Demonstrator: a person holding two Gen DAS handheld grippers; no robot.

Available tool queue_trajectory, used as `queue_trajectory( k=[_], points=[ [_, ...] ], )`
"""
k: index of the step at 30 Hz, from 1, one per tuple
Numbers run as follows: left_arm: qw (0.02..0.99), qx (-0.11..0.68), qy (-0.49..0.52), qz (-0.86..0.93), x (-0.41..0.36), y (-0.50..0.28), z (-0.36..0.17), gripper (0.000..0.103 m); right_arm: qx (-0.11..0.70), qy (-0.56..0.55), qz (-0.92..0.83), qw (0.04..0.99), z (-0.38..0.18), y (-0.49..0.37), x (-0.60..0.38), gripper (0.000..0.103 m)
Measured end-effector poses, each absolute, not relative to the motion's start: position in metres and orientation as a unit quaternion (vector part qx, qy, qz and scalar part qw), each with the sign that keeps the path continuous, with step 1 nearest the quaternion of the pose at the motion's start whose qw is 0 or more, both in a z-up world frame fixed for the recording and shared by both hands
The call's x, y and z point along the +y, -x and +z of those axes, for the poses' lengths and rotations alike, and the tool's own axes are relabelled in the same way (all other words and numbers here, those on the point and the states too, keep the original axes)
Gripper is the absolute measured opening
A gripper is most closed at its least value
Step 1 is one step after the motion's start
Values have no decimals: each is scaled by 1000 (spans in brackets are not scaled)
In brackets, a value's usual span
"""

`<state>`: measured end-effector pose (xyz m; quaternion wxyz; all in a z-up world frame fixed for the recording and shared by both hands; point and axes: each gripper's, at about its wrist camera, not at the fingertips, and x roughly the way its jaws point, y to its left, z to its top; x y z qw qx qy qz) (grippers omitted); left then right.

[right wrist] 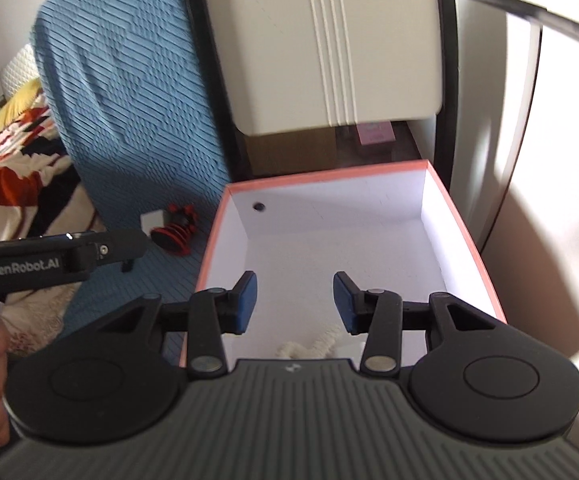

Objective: Organize rigid objects
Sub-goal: 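Withdraw both open tools from the box back over the cushion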

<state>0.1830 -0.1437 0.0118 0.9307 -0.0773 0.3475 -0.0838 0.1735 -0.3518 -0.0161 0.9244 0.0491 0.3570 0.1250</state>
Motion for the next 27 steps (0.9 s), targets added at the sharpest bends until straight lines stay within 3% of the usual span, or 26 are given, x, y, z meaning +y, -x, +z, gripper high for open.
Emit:
queue_trajectory(
  k=[16, 27],
  points=[
    [942, 319, 70, -77, -72, -112, 41, 70, 342, -15, 133, 930, 19, -120, -279, 46],
    [944, 318, 65, -52, -31, -58, 27, 70, 349, -1, 146, 925, 7, -72, -234, 46]
  ],
)
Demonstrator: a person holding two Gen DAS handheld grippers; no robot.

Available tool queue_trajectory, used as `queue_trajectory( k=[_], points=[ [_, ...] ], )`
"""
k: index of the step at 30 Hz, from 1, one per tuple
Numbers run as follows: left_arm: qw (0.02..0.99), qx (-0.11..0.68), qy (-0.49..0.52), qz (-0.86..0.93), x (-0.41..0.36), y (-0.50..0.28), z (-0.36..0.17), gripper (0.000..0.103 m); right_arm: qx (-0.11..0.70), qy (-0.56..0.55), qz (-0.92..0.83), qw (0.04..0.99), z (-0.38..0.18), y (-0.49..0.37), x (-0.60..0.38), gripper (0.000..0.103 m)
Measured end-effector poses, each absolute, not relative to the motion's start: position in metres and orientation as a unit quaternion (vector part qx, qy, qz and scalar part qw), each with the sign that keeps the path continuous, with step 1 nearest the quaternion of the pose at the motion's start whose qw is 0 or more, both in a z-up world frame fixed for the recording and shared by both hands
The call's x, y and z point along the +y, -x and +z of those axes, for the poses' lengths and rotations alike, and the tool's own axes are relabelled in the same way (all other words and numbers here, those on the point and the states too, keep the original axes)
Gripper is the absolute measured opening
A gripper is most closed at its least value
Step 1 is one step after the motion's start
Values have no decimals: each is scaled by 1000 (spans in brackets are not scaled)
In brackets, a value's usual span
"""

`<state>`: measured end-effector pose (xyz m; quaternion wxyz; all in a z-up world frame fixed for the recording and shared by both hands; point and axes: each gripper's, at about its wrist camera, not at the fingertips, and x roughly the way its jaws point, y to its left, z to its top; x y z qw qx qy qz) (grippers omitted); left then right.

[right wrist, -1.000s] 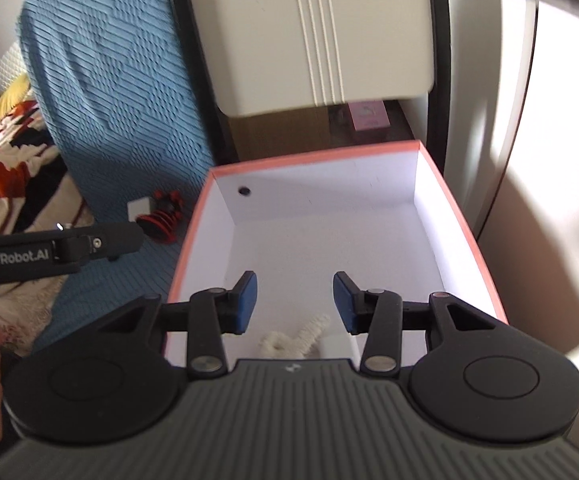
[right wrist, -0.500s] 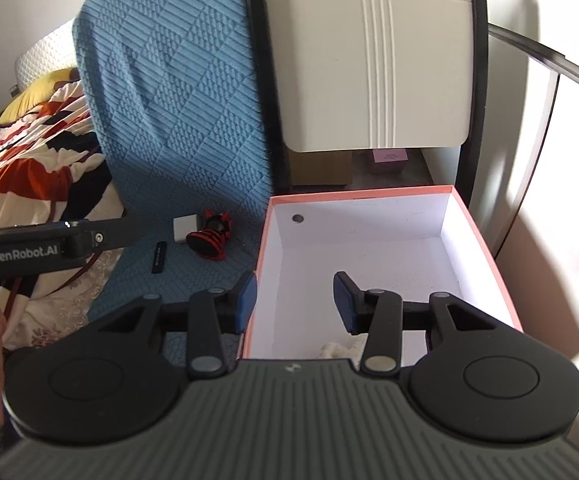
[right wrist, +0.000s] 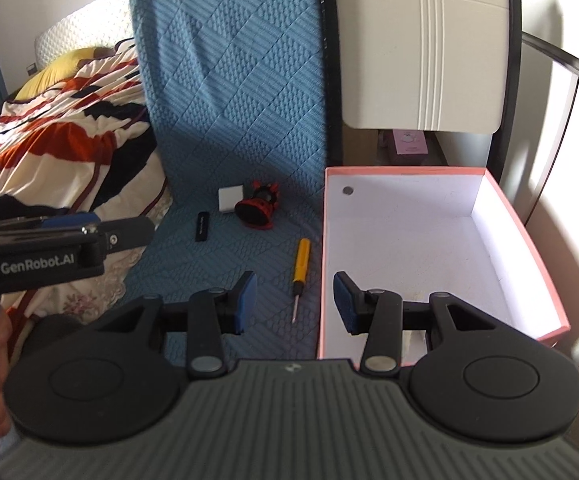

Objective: Organize rigid objects
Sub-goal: 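Withdraw both open tools from the box back over the cushion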

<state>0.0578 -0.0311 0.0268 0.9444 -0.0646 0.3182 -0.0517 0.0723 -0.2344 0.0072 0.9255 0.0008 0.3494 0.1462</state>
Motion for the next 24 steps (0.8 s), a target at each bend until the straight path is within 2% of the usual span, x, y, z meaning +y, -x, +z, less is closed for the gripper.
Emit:
queue_trajectory(
  k=[8, 24],
  points=[
    [945, 316, 84, -28, -5, -28, 1, 70, 358, 5, 151, 922, -16, -47, -217, 46],
    [933, 343, 108, -12, 17, -31, -58, 70, 398, -4, 138, 907, -85, -34, -196, 46]
  ],
)
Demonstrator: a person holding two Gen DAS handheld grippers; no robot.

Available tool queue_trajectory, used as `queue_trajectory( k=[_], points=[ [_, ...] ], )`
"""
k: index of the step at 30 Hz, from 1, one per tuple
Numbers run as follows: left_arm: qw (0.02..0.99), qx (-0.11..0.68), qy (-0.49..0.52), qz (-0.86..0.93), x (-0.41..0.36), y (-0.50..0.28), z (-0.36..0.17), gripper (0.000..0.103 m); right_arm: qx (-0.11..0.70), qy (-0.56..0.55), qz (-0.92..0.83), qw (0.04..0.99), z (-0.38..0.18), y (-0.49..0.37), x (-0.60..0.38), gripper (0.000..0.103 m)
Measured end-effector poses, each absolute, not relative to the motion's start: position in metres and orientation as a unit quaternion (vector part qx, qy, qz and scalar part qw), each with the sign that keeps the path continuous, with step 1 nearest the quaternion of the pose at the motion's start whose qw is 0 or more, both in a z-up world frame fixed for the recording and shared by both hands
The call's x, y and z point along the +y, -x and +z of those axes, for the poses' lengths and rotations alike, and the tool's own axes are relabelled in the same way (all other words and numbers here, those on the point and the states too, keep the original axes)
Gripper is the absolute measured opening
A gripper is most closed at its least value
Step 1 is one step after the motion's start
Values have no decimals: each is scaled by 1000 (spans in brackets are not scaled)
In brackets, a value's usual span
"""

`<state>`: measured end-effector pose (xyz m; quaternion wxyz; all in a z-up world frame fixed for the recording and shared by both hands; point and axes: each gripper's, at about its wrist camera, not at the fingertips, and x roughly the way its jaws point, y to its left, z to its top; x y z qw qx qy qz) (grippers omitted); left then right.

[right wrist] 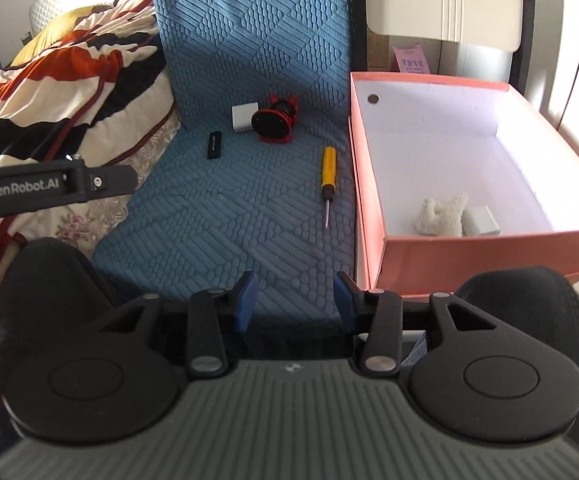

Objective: Organize rigid objects
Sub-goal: 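Withdraw both open tools from the box back over the cushion, then lower the right tool onto the yellow screwdriver while the left tool approaches the black USB stick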

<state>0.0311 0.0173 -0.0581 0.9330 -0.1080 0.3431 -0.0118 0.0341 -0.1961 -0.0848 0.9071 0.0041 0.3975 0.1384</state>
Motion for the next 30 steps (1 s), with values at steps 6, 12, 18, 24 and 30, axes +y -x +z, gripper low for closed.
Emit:
queue_trajectory(
  k=[6, 12, 18, 24, 30],
  points=[
    [931, 346, 113, -13, 23, -51, -71, 70, 404, -20, 133, 905, -101, -40, -195, 46],
    [929, 352, 109, -13, 27, -82, -88, 70, 399, -2, 137, 907, -111, -49, -182, 46],
    [925, 365, 102, -16, 27, -111, -112, 70, 404, 6, 134, 905, -130, -63, -172, 46],
    [923, 369, 103, -16, 28, -144, -126, 70, 408, 21, 139, 902, -144, -73, -158, 46],
    [918, 383, 95, -29, 23, -180, -141, 70, 401, 37, 141, 904, -151, -87, -145, 45]
  ],
)
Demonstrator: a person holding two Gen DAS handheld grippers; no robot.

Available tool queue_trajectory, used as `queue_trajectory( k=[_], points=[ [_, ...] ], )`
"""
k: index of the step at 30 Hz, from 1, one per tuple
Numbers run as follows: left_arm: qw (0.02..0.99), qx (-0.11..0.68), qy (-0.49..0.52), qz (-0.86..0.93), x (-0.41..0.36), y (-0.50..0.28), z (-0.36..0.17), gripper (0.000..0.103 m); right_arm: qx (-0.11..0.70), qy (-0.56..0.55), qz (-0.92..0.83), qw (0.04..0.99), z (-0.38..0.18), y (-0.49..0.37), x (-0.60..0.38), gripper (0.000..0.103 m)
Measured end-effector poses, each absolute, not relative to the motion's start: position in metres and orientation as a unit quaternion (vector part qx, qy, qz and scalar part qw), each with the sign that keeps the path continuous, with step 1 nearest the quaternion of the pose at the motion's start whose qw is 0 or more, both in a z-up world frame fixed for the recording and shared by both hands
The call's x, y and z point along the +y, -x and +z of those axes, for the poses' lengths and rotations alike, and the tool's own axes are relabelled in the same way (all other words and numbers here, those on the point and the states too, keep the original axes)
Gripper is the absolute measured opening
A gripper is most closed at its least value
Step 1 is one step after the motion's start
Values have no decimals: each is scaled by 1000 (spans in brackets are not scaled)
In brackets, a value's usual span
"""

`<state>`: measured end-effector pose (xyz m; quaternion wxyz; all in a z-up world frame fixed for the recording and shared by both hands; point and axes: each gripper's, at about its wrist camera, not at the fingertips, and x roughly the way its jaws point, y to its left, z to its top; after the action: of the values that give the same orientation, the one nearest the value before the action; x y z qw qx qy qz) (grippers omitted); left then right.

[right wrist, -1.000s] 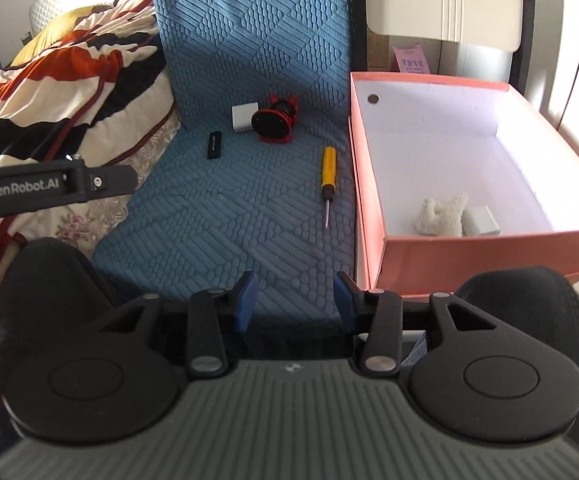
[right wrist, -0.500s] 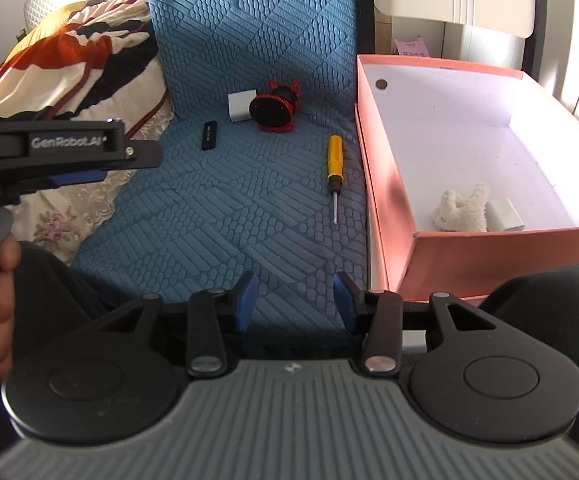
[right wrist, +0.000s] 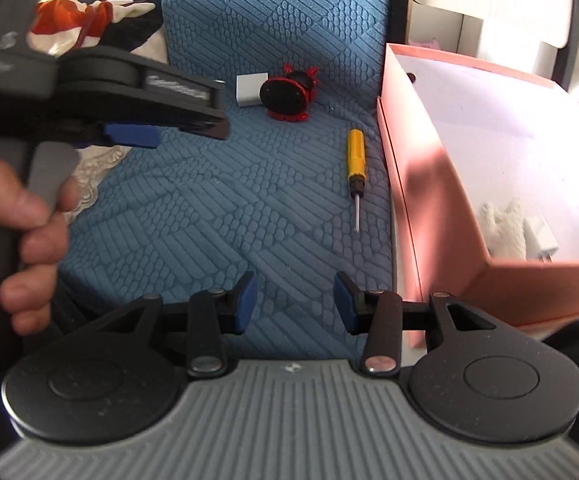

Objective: Organize rigid objects
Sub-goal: 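Lower the right tool onto the yellow screwdriver while the left tool approaches the black USB stick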

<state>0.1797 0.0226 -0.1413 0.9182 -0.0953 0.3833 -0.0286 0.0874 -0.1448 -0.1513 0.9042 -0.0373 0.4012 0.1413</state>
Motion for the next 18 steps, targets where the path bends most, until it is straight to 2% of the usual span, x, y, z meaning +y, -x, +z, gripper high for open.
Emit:
queue_trajectory(
  k=[18],
  points=[
    [908, 412, 73, -18, 37, -254, -172, 70, 402, 71, 104, 907, -177, -137, -125, 44]
  ],
)
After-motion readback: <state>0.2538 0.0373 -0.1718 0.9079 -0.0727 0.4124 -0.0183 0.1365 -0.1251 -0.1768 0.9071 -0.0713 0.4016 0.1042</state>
